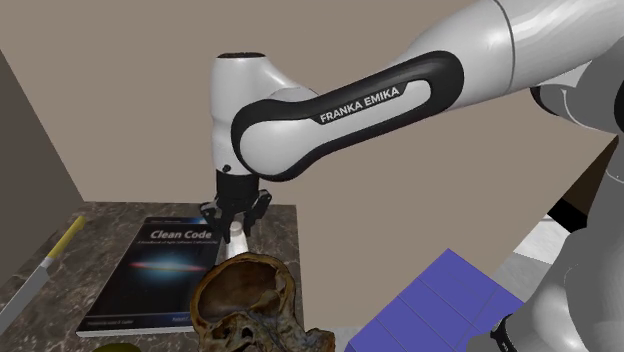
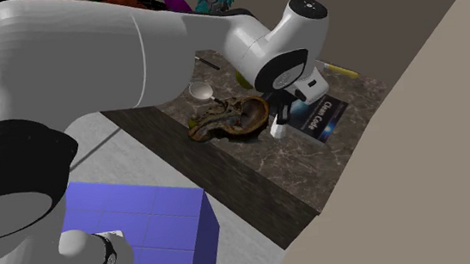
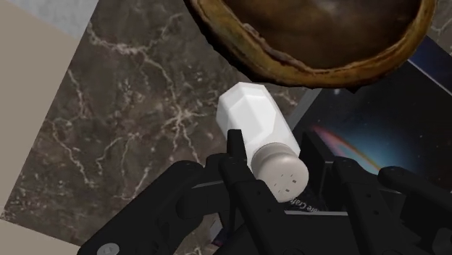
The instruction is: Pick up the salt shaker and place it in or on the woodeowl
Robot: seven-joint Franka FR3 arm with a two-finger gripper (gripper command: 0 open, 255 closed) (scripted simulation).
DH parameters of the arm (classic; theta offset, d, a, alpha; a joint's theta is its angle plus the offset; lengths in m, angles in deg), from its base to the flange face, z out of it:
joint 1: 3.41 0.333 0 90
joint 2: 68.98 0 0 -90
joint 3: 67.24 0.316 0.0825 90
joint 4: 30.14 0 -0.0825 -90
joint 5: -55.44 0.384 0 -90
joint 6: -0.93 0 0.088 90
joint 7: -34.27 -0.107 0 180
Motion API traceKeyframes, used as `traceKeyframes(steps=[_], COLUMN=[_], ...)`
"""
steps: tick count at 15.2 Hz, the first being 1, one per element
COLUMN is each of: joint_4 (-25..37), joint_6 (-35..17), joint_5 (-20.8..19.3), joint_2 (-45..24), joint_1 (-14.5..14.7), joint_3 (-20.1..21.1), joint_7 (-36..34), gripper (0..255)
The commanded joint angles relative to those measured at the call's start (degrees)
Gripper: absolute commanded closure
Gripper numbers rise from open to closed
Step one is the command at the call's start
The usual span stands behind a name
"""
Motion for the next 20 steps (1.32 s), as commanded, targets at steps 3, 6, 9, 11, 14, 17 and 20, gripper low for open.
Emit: traceKeyframes(steps=[3,6,9,11,14,17,20], joint_4=[1.7,3.1,4.7,5.8,7.6,9.5,11.6], joint_6=[2.8,4.9,7.0,8.4,10.6,12.8,15.1], joint_5=[0.5,0.9,1.1,1.3,1.5,1.6,1.7], joint_2=[1.2,1.9,2.5,2.9,3.3,3.6,3.8], joint_1=[-0.2,-0.2,-0.3,-0.3,-0.3,-0.3,-0.3], joint_3=[0.2,0.3,0.4,0.5,0.6,0.6,0.7], joint_7=[0.2,0.2,0.3,0.3,0.3,0.3,0.2], gripper=[255,255,255,255,255,255,255])
